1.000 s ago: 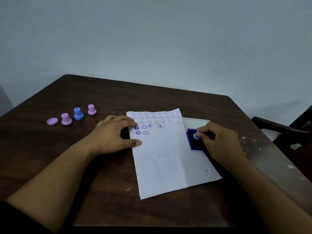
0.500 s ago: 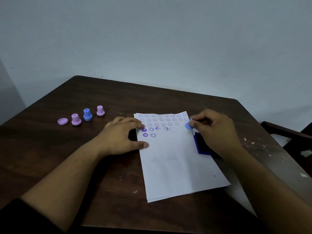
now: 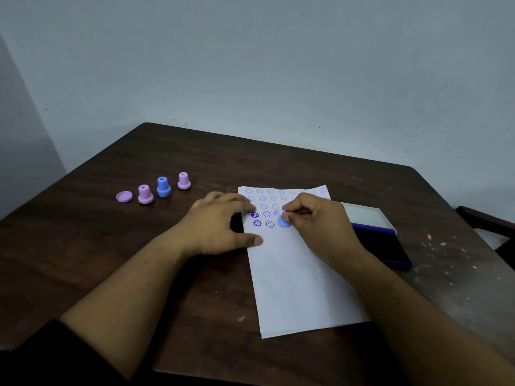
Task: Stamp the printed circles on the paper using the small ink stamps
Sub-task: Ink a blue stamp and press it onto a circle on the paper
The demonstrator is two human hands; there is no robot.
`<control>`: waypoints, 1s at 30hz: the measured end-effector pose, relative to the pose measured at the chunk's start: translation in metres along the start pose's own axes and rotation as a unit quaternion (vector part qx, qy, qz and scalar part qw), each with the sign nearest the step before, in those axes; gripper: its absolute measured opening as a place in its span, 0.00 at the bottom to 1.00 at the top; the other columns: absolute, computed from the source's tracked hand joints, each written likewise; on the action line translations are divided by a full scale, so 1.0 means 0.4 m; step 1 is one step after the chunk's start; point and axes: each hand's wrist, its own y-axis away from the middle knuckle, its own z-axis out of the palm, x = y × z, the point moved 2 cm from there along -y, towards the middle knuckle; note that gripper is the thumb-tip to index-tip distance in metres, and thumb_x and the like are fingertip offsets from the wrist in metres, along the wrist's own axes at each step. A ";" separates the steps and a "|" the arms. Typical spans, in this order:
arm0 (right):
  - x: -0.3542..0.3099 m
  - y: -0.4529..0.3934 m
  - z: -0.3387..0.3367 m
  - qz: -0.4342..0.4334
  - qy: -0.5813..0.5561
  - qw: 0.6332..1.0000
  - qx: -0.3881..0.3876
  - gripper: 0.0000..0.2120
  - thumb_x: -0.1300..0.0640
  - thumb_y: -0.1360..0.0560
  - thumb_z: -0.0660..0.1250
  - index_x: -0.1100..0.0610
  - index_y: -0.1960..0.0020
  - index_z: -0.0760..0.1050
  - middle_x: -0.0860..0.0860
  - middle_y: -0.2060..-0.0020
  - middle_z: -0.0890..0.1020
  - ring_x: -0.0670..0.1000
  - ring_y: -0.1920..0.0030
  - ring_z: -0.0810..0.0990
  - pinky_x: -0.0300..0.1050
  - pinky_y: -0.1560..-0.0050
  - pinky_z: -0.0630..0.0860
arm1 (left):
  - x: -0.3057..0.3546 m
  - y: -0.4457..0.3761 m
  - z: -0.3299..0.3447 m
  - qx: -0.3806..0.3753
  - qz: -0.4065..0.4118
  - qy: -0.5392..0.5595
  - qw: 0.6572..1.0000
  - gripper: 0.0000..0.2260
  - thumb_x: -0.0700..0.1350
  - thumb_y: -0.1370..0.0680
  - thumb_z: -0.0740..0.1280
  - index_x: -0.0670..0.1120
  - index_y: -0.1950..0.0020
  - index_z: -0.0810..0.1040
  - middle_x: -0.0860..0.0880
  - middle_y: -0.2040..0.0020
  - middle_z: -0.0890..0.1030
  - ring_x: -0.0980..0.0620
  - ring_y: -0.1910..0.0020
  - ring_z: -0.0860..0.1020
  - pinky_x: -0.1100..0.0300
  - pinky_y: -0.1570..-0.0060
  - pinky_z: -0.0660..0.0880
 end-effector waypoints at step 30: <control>-0.018 0.010 0.009 -0.057 0.079 0.995 -0.012 0.02 0.57 0.24 0.74 0.55 0.51 0.85 0.47 0.54 0.87 0.47 0.54 0.84 0.48 0.48 0.82 | 0.007 0.005 -0.003 -0.005 -0.002 0.000 1.000 0.37 0.74 0.32 0.66 0.62 0.25 0.72 0.65 0.25 0.68 0.53 0.23 0.60 0.49 0.25 0.59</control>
